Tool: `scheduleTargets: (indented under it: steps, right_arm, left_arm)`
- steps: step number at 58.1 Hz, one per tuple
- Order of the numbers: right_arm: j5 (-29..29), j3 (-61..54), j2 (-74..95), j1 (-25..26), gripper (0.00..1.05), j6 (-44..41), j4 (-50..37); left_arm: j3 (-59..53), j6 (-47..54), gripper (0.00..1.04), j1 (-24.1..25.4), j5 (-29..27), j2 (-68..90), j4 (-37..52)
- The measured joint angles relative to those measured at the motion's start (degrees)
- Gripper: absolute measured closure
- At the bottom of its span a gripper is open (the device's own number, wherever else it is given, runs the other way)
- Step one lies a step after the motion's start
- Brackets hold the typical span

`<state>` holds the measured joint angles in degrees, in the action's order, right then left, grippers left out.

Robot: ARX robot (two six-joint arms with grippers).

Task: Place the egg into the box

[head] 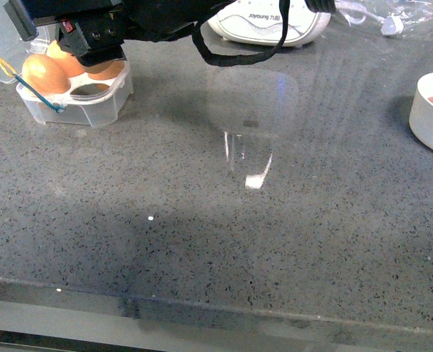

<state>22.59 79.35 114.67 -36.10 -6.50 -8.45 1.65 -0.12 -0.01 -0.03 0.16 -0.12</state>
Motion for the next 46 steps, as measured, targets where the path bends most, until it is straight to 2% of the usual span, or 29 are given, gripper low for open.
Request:
scheduleTargets:
  steps: [28, 46]
  right_arm:
    - [-0.68, 7.06, 5.03, -0.59, 0.61, 0.17, 2.47]
    - [-0.61, 7.52, 6.12, -0.76, 0.61, 0.22, 2.95]
  left_arm:
    - [0.00, 0.00, 0.07, 0.00, 0.00, 0.00, 0.00]
    - [0.00, 0.00, 0.07, 0.00, 0.00, 0.00, 0.00]
